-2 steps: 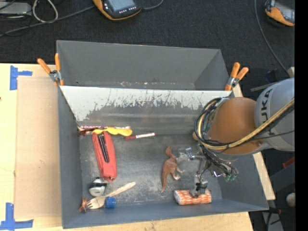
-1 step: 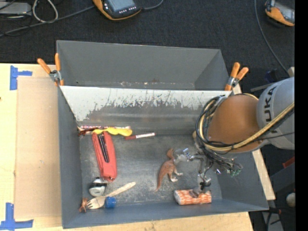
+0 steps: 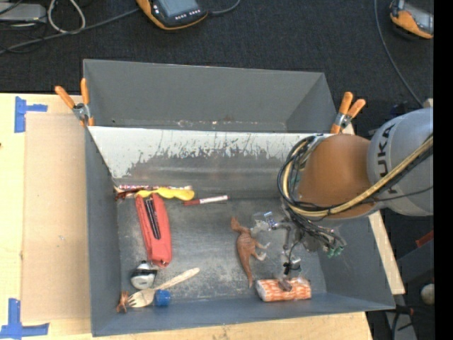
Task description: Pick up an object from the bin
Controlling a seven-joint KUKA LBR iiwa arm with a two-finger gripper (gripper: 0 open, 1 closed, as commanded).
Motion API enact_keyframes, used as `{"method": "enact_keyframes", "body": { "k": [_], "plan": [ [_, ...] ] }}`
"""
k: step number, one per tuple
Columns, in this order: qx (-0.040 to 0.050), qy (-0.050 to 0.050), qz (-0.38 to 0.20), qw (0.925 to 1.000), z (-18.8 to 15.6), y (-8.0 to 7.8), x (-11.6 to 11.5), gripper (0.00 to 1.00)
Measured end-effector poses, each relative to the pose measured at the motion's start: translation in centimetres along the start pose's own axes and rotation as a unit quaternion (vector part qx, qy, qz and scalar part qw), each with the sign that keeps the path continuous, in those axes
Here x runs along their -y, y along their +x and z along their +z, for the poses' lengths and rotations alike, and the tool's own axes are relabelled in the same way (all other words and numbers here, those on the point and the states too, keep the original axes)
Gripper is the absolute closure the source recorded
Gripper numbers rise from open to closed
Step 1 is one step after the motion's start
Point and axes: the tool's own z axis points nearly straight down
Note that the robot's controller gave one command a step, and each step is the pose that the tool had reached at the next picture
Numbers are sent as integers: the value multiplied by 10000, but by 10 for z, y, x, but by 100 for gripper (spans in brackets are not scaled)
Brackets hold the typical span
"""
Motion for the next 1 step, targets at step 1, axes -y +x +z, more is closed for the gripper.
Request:
{"method": "enact_keyframes", "body": {
  "k": [1],
  "plan": [
    [0,-3,-294,9996,-14,-14,-22,0]
  ]
}}
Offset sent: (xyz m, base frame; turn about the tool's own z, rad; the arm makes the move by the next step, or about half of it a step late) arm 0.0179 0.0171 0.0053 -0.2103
